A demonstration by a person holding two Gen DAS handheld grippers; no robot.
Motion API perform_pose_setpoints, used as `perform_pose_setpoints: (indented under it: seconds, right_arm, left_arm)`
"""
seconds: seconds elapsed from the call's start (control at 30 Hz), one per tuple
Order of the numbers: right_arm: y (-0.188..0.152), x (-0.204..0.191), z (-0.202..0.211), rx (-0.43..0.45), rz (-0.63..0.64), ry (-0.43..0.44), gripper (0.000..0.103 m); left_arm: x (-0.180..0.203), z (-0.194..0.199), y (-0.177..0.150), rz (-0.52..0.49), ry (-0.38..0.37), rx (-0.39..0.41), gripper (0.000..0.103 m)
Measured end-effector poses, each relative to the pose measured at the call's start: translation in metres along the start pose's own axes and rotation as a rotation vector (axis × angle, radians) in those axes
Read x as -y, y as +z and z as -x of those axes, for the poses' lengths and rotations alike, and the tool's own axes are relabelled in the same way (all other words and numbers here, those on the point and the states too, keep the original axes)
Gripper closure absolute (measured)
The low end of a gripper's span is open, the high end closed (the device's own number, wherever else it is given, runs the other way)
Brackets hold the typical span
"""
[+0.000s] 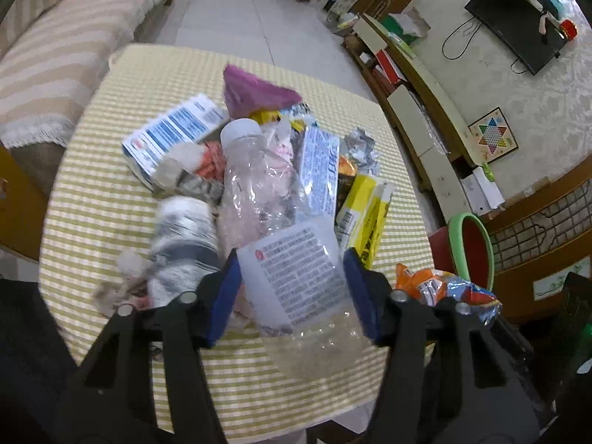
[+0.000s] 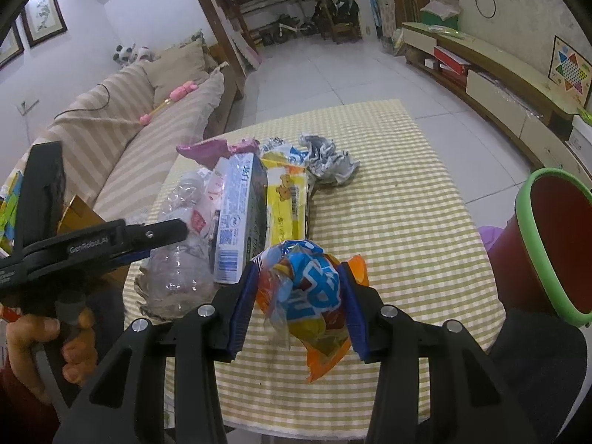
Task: Collect trash
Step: 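Grasp the clear plastic bottle with the left gripper while the right gripper holds the wrapper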
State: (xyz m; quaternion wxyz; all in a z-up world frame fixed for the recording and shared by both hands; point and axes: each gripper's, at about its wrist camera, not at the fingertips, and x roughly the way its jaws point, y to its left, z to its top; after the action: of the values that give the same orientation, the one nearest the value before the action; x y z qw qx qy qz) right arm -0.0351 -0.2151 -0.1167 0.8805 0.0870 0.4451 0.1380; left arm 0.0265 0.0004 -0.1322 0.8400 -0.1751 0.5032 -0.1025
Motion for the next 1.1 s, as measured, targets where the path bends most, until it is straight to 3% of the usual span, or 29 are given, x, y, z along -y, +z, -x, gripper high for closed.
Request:
perform_pose_setpoints:
  seconds: [0.4,0.57,0.87,0.9,0.93,1.1]
  right_arm:
    - [0.004,0.004,0.008,0.039,-0.009,-0.001,0.061]
    - [0.008,0.004,0.016,0.061,-0.016,0.010,0.061]
    - [0.015,0.015,0.033,0.107,-0.048,0.015,0.061]
    - [0.015,0.017,0.036,0.115,-0.051,0.010,0.061]
    - [0.018,0.019,0.038,0.121,-0.056,0.007,0.061]
    - [0.025,0.037,0.047,0.141,-0.085,-0.009,0.061]
  left_arm:
    - [0.015,0.031,0.008,-0.055,-0.019,0.096,0.054]
    - [0.034,0.042,0.012,-0.111,-0.033,0.133,0.063]
    - [0.036,0.042,0.011,-0.118,-0.049,0.131,0.067]
    - [0.037,0.043,0.011,-0.121,-0.049,0.132,0.076]
    - [0.038,0.044,0.012,-0.126,-0.056,0.129,0.101]
    - [0.048,0.042,0.016,-0.144,-0.069,0.111,0.103]
